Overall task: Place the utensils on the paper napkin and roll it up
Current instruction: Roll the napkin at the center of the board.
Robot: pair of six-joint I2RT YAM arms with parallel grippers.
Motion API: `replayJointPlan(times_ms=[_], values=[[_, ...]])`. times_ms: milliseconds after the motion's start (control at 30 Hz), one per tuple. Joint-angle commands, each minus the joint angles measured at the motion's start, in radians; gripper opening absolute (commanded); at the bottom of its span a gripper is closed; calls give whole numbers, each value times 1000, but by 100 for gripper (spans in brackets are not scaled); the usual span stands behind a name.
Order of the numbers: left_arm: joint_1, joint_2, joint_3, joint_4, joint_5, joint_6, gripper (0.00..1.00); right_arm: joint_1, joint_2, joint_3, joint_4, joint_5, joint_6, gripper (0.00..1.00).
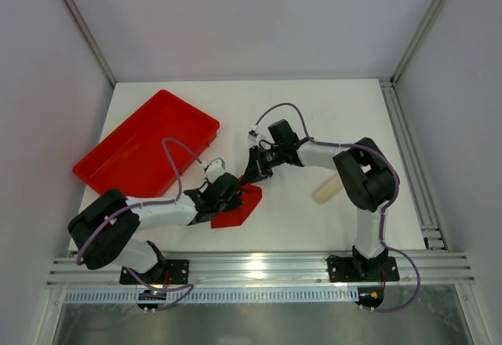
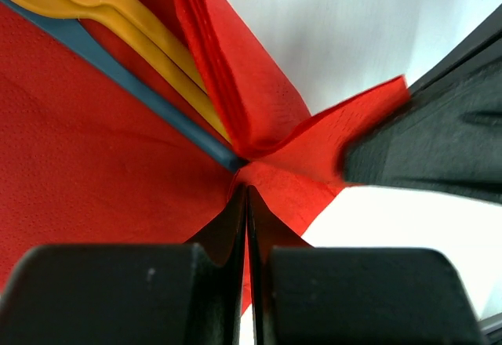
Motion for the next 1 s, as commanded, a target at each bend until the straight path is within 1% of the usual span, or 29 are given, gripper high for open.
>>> replayJointPlan(times_ms=[0, 400, 967], values=[[0, 14, 1, 22, -35, -8, 0, 31, -77, 3, 62, 13, 59, 6], [0, 10, -16, 43, -32, -3, 0, 77, -78, -36, 171, 33, 159, 6], [0, 4, -13, 43, -35, 4, 0, 105, -19, -36, 157, 56, 121, 7]])
